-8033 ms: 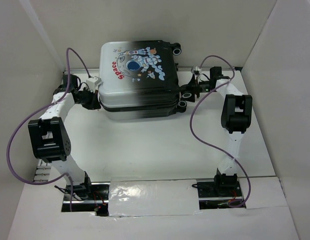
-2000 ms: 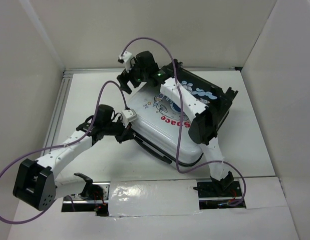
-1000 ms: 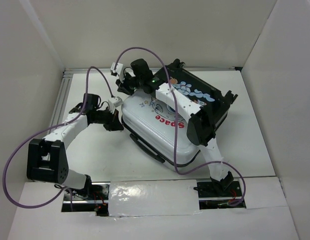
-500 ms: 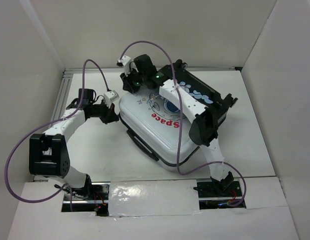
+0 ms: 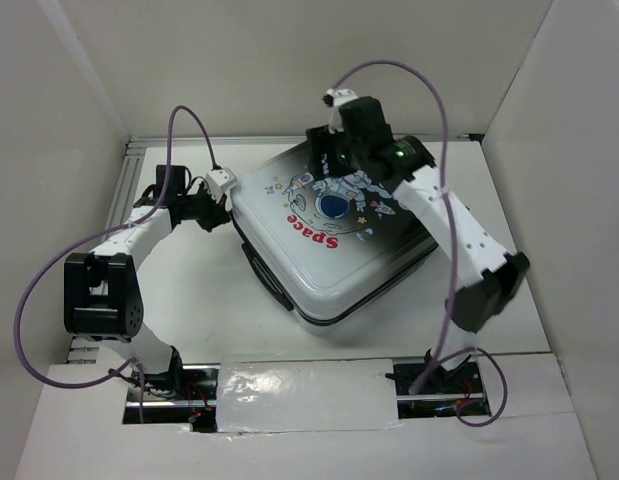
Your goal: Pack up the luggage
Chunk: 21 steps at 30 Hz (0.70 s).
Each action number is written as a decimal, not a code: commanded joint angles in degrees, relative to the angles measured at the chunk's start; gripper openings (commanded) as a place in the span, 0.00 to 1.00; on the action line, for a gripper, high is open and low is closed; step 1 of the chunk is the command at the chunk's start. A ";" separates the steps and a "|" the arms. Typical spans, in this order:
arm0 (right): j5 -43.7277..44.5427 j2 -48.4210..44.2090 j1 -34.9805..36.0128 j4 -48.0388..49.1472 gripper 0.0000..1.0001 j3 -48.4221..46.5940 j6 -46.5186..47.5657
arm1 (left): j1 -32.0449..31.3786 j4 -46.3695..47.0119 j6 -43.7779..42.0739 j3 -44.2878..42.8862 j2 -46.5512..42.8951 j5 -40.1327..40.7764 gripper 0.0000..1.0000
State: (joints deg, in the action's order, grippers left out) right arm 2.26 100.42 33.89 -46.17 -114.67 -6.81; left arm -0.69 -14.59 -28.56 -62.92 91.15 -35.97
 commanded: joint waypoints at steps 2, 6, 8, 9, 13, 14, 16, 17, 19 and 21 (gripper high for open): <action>8.46 -14.61 -2.07 -5.32 0.77 11.73 -11.73 | -1.42 8.96 -2.21 -4.06 -1.60 -3.50 0.00; 4.70 -27.80 -2.60 -5.33 0.45 23.51 -13.40 | -2.04 9.67 -1.59 -4.06 -0.98 -2.71 0.00; -2.13 -35.09 -2.60 -4.11 0.39 29.75 -10.43 | -2.04 9.67 -0.98 -4.06 -0.98 -2.09 0.00; -8.96 -37.29 -2.60 -2.97 0.37 31.86 -10.42 | -2.04 10.28 -0.98 -3.54 -0.46 -2.09 0.00; -10.26 -44.78 -2.07 -5.50 0.12 40.39 -11.91 | -2.56 10.81 -0.36 -3.53 -0.45 -1.48 0.00; -10.26 -45.40 -2.07 -6.90 0.00 40.93 -12.43 | -2.56 10.81 0.86 -3.53 -0.45 0.09 0.00; -9.73 -45.93 -2.07 -11.38 0.00 41.63 -12.96 | -2.56 12.56 2.01 -2.92 -0.97 2.90 0.00; -8.95 -46.45 -2.07 -12.70 0.00 42.24 -12.97 | -3.09 13.35 3.75 -2.91 -0.98 4.40 0.00; -8.15 -46.98 -2.07 -16.22 0.00 42.95 -13.49 | -3.09 15.28 5.52 -2.04 -1.50 7.04 0.00; -8.15 -48.47 -2.07 -17.80 0.00 44.27 -13.49 | -3.09 15.81 6.14 -1.42 -2.03 8.37 0.00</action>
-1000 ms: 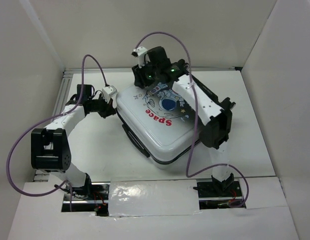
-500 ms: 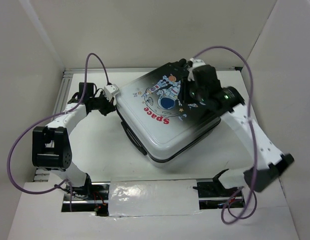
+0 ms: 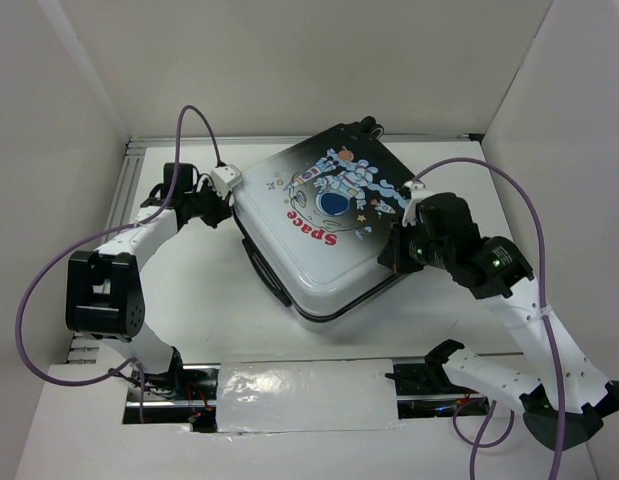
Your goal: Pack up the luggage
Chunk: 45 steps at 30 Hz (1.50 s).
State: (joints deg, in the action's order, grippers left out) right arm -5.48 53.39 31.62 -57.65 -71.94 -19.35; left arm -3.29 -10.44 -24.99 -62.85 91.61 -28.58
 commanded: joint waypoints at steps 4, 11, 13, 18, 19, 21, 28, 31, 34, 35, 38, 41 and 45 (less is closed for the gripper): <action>0.38 -2.50 0.20 -8.97 0.00 5.40 -0.95 | -0.49 12.55 3.28 -0.35 -3.98 0.98 0.00; 12.75 -0.48 1.26 -6.61 0.00 11.12 -7.96 | -0.49 13.60 3.90 2.64 -7.68 -1.74 0.00; 15.48 1.36 1.26 -4.42 0.00 10.51 -11.30 | -0.49 13.60 3.20 3.61 -9.69 -1.74 0.00; 19.53 10.32 -0.33 5.78 0.01 7.71 -10.62 | -0.49 14.22 2.15 6.78 -13.03 -3.06 0.00; 20.67 13.73 -1.37 7.18 0.01 6.82 -10.62 | -0.49 14.22 2.14 7.56 -13.56 -3.67 0.00; 21.65 16.91 -4.27 12.10 0.00 3.93 -8.87 | -0.49 13.51 2.14 8.27 -15.23 -4.29 0.00; 8.57 34.22 -17.19 27.58 0.00 -9.49 -0.60 | -5.58 11.14 2.84 12.14 -21.12 -1.57 0.00; 1.97 45.11 -19.14 29.61 0.00 -22.12 2.74 | -7.26 9.65 2.84 12.14 -22.70 -0.25 0.00; -2.85 58.03 -19.14 27.07 0.00 -38.89 5.64 | -9.89 8.15 3.55 12.14 -24.02 -0.33 0.00; -4.01 64.06 -19.14 26.37 0.00 -42.80 5.64 | -11.63 8.15 4.42 12.14 -24.90 -1.03 0.00; -6.48 72.70 -18.61 22.24 0.00 -57.45 6.43 | -15.94 8.85 6.88 13.45 -26.66 -1.82 0.00; -1.75 73.70 -19.13 16.09 0.00 -64.19 7.84 | -19.98 8.85 8.21 14.68 -29.12 -1.83 0.00; 5.99 61.43 -22.29 14.05 0.13 -55.71 7.84 | -23.95 6.23 8.21 14.69 -30.00 1.24 0.00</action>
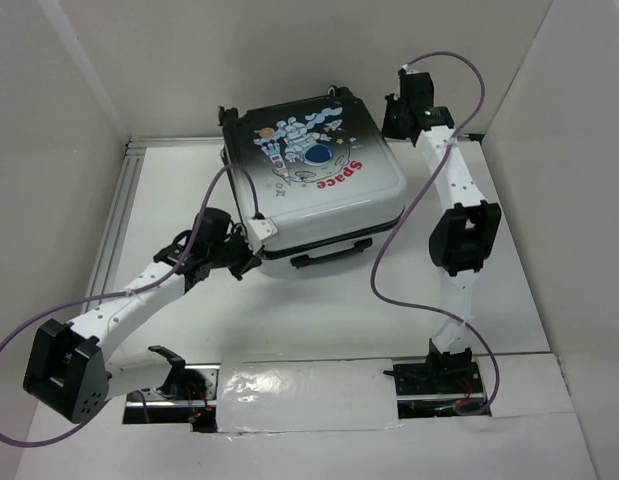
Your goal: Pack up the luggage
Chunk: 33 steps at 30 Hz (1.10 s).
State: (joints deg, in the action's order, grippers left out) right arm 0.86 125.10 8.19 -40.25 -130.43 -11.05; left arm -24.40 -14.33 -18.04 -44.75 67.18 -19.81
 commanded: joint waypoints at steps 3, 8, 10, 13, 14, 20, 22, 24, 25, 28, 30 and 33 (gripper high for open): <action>3.27 -26.44 -1.94 -0.36 0.37 18.03 -2.92 | -5.82 8.79 1.25 -4.64 -5.04 -6.99 0.00; -1.03 -46.77 -3.62 -2.97 0.46 37.06 -8.81 | -11.27 10.72 2.66 -4.64 -3.73 -5.68 0.00; -2.35 -50.72 -3.01 -4.05 0.47 46.43 -12.14 | -13.64 10.11 2.66 -5.51 -2.24 -4.72 0.00; -5.07 -60.74 -0.98 -2.56 0.43 59.96 -19.78 | -16.19 9.58 2.66 -6.22 -1.00 -3.40 0.00; -6.30 -65.81 -0.20 -1.51 0.41 63.34 -24.24 | -17.68 9.58 2.66 -6.22 -1.00 -2.78 0.00; -4.21 -75.17 5.26 4.30 0.50 82.52 -35.60 | -22.26 13.88 4.94 -3.24 -1.60 3.10 0.00; -2.89 -75.18 6.75 6.84 0.58 84.80 -37.20 | -22.79 14.50 5.47 -3.24 -1.61 4.69 0.00; -2.09 -73.34 8.32 10.26 0.58 85.34 -38.34 | -24.02 14.50 5.47 -3.24 -1.61 5.83 0.00; -2.09 -71.94 8.95 11.32 0.58 85.87 -38.35 | -24.02 14.50 6.00 -3.24 -1.09 5.84 0.00; 1.13 -65.52 12.80 13.87 0.60 84.73 -39.57 | -24.64 14.50 6.00 -3.24 -0.56 6.98 0.00; 4.22 -62.71 15.62 14.84 0.61 84.21 -41.41 | -25.16 14.50 6.00 -3.24 -0.56 7.68 0.00; 8.10 -60.34 16.94 16.26 0.61 84.20 -43.61 | -25.17 14.50 6.00 -3.24 -0.03 8.30 0.00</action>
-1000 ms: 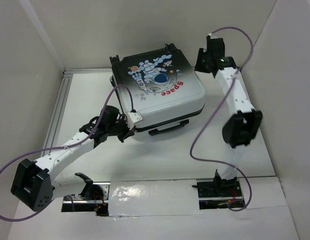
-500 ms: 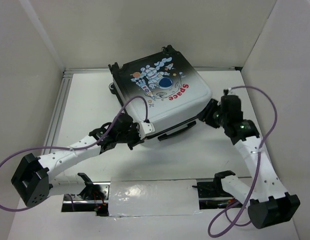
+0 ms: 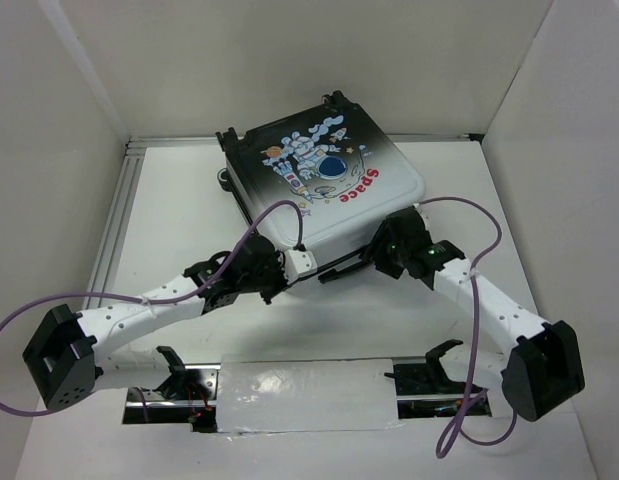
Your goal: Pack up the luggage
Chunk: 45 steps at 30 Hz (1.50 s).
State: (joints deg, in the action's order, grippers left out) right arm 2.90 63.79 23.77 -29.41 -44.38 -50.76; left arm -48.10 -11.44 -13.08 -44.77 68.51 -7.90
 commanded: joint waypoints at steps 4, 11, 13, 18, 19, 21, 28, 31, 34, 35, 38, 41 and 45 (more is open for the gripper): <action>8.87 4.58 2.86 5.41 0.59 -2.38 -6.52 | -1.47 12.15 1.04 -3.21 -1.36 -2.29 0.00; 12.40 8.89 5.84 9.19 0.56 0.17 -11.46 | -1.47 12.15 1.57 -3.21 -0.83 -2.29 0.00; 14.68 11.08 6.37 9.89 0.62 0.17 -13.39 | -1.47 12.15 2.26 -3.21 -1.36 -0.63 0.00; 16.09 16.62 7.08 15.24 0.52 0.17 -16.47 | -1.47 12.67 7.01 -3.21 -1.98 1.13 0.00; 16.70 19.07 7.08 15.78 0.39 -0.79 -15.26 | -1.47 12.67 7.71 -2.69 -2.50 1.13 0.00; 17.31 21.89 7.08 14.83 0.24 -2.81 -14.63 | -1.47 12.67 8.25 -2.16 -2.50 1.13 0.00; 17.50 25.43 5.06 16.13 0.00 -3.62 -10.95 | -1.47 5.21 8.25 -5.06 -0.66 5.08 0.00; 16.45 23.32 1.82 16.66 0.00 -2.30 -8.57 | -0.77 5.20 8.25 -4.53 -1.36 8.33 0.00; 16.44 21.91 -1.61 16.66 0.00 -2.29 -5.32 | 2.12 2.83 9.38 -4.53 -2.67 7.73 0.00; 16.44 21.90 -2.40 16.66 0.00 -2.99 -4.27 | 2.74 2.31 9.39 -4.53 -3.29 7.73 0.00; 16.44 25.40 -5.92 15.88 0.00 -6.06 1.44 | 6.86 -1.29 9.92 -5.06 -3.30 5.28 0.00; 15.12 27.61 -9.44 14.99 0.00 -8.44 3.91 | 9.15 -5.69 9.39 -5.68 -3.30 4.65 0.00; 13.02 27.62 -11.19 17.71 0.00 -10.19 7.16 | 13.89 -6.22 7.38 -5.15 -4.44 1.33 0.00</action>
State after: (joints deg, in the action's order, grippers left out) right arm 2.07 89.52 18.24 -15.88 -52.53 -53.21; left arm -38.17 -13.13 -4.29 -46.39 69.87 -6.63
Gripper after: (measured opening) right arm 0.256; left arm 0.074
